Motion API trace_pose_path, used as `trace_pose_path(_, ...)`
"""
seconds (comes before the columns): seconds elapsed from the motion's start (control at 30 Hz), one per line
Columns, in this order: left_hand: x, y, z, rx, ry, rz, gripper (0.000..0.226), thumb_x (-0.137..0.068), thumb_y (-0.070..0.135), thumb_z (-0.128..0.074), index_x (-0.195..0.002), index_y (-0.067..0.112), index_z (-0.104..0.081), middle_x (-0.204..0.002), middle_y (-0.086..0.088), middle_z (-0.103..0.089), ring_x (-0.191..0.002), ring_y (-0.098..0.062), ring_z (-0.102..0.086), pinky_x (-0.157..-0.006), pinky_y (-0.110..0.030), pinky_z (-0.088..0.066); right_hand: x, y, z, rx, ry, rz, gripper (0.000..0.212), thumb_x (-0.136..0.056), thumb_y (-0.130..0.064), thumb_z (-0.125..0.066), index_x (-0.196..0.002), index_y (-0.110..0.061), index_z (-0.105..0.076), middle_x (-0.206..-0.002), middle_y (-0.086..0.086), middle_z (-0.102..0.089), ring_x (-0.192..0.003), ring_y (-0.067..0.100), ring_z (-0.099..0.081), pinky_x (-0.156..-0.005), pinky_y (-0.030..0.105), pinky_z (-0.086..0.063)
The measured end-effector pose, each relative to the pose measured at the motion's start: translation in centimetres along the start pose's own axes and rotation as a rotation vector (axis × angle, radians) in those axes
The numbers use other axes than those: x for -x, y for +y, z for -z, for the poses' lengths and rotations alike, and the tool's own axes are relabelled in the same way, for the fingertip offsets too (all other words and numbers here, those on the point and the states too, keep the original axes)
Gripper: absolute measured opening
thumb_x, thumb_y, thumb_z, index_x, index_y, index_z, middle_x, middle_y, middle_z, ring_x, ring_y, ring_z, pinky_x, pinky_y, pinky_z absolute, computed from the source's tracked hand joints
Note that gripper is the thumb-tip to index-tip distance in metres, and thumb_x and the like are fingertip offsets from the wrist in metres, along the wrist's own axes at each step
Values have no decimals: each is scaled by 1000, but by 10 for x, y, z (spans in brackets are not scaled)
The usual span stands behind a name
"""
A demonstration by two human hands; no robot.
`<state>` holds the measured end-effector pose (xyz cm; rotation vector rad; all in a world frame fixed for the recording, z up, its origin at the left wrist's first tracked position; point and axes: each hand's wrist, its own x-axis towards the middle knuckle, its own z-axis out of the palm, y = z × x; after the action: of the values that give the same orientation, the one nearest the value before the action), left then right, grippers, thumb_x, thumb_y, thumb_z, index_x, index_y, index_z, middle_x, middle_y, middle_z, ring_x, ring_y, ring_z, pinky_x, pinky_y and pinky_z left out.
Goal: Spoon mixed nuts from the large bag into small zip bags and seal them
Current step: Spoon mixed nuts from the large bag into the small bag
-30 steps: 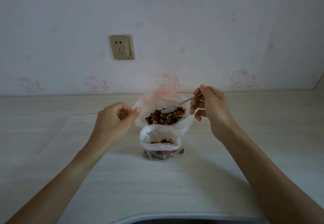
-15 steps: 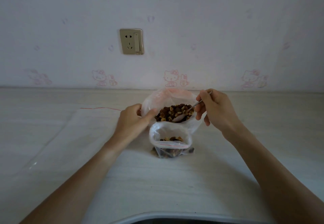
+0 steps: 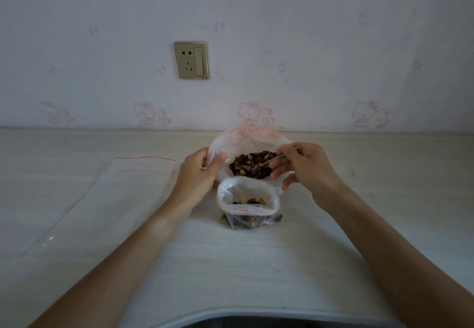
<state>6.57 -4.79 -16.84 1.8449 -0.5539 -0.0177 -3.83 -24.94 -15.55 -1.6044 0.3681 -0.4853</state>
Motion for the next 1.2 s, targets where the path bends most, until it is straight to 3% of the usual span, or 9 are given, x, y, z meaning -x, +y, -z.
trace_pose_path(0.2, -1, 3, 0, 39, -20, 33, 35, -104, 35, -62, -103, 2, -70, -101, -24, -74, -99, -44, -69, -94, -62, -53, 1, -2, 1, -52, -34, -40, 27, -109, -13, -48, -101, 4, -67, -81, 18, -76, -63, 29, -73, -43, 34, -55)
trace_pose_path(0.6, 2, 5, 1, 62, -53, 37, 28, -104, 38, -60, -105, 14, -73, -97, -6, -79, -94, -26, -75, -96, -54, -57, -3, -1, 7, -159, -61, -127, 28, -109, -15, -47, -110, 5, -67, -92, 20, -78, -74, 30, -77, -50, 32, -57)
trace_pose_path(0.8, -3, 3, 7, 90, -116, 74, 19, -102, 44, -62, -111, 30, -71, -100, 9, -80, -93, -14, -76, -94, -46, -60, -10, -4, 21, -248, 34, -108, 29, -109, -17, -43, -103, 1, -66, -83, 19, -75, -61, 25, -69, -41, 30, -45)
trace_pose_path(0.9, -4, 5, 12, 88, -143, 80, 22, -101, 42, -64, -120, 31, -67, -109, 8, -79, -95, -12, -77, -89, -41, -62, -11, -9, 28, -263, 33, -60, 29, -108, -18, -43, -100, -1, -65, -82, 19, -73, -58, 25, -64, -40, 29, -40)
trace_pose_path(0.97, -4, 8, 16, 58, -140, 90, 26, -101, 41, -65, -125, 32, -64, -117, 11, -75, -99, -10, -75, -89, -38, -62, -9, -13, 31, -266, 11, -26, 31, -109, -22, -43, -98, -3, -65, -81, 18, -72, -58, 27, -63, -41, 29, -39)
trace_pose_path(1.07, -2, 10, 22, -81, -111, 66, 35, -99, 39, -67, -133, 29, -61, -126, 19, -68, -117, -6, -65, -101, -34, -52, -6, -19, 34, -283, -48, 22, 34, -109, -27, -43, -96, -4, -64, -77, 17, -67, -57, 28, -61, -42, 30, -38)
trace_pose_path(1.2, 12, 6, 29, -333, 18, -97, 49, -97, 40, -69, -141, 24, -55, -136, 18, -52, -128, -2, -47, -107, -28, -39, -1, -26, 32, -267, -101, 44, 36, -109, -28, -41, -88, -7, -62, -69, 14, -62, -54, 28, -56, -42, 28, -34)
